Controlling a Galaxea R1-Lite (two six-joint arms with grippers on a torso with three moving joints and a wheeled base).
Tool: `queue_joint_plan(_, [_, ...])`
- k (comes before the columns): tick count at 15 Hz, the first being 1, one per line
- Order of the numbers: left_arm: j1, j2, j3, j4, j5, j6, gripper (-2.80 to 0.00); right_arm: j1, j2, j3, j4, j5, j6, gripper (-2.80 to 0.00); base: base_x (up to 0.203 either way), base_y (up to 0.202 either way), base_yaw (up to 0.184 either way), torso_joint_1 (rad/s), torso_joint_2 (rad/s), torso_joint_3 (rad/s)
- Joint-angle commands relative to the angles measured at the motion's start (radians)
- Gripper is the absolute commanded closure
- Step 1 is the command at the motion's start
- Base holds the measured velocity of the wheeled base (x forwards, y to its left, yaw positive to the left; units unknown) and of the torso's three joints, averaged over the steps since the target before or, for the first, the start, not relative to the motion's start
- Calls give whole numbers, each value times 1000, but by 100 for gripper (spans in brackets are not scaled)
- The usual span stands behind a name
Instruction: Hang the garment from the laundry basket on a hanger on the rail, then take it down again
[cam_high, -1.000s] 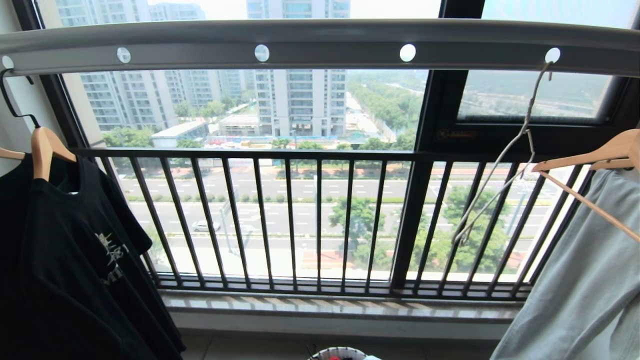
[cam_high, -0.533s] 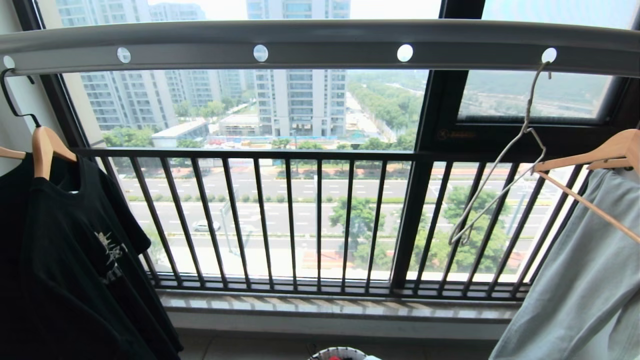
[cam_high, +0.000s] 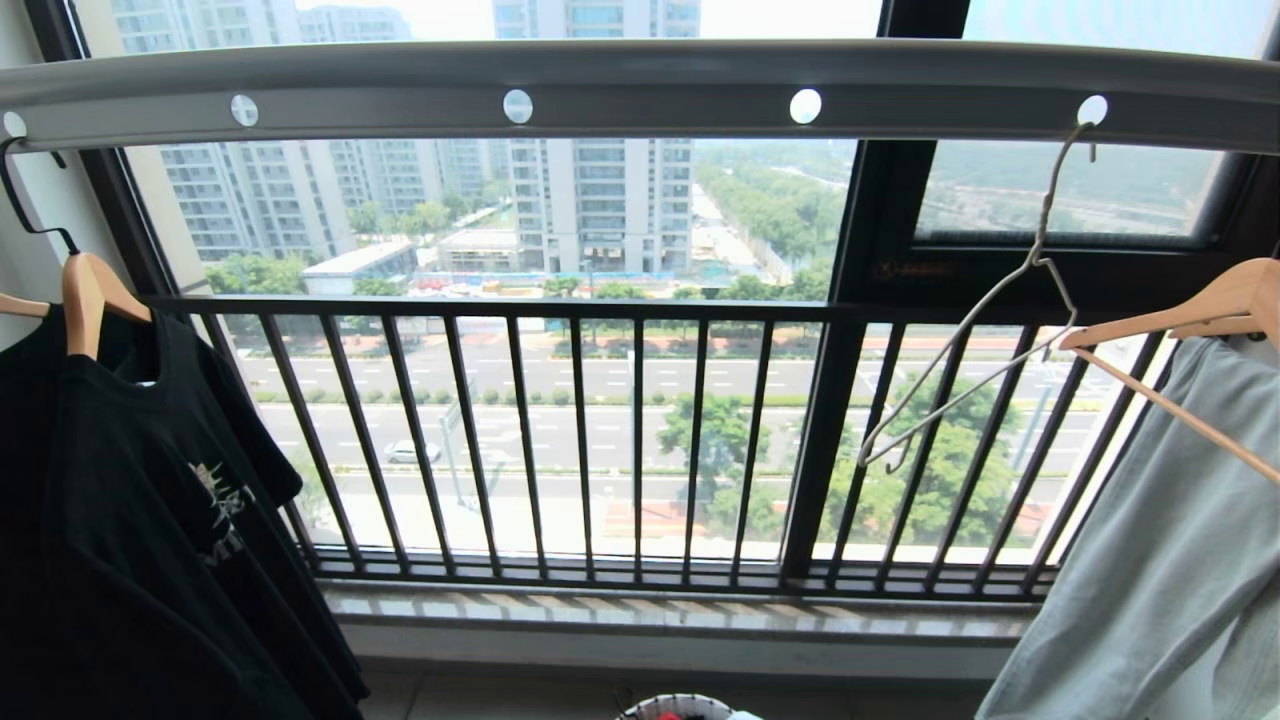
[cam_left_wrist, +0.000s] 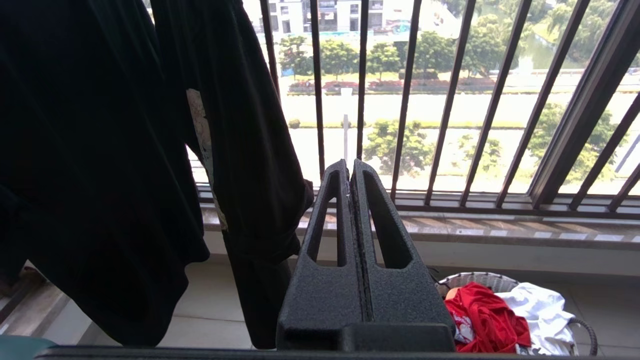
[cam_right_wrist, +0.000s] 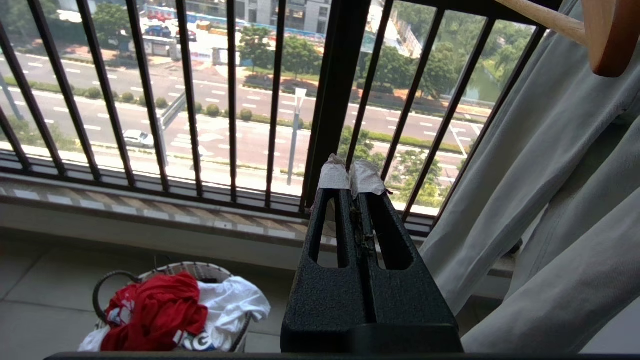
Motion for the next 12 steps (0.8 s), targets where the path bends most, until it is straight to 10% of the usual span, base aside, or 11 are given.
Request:
queue_joint_plan(1, [0, 1, 0, 1, 2, -20, 0, 0, -38, 142, -167, 10, 1, 0, 0, 0, 0, 0, 0, 0])
queue_joint_plan(12, [0, 1, 0, -1, 8, -82, 0, 0, -39, 154, -130, 15, 118, 0, 0, 0, 0, 0, 0, 0])
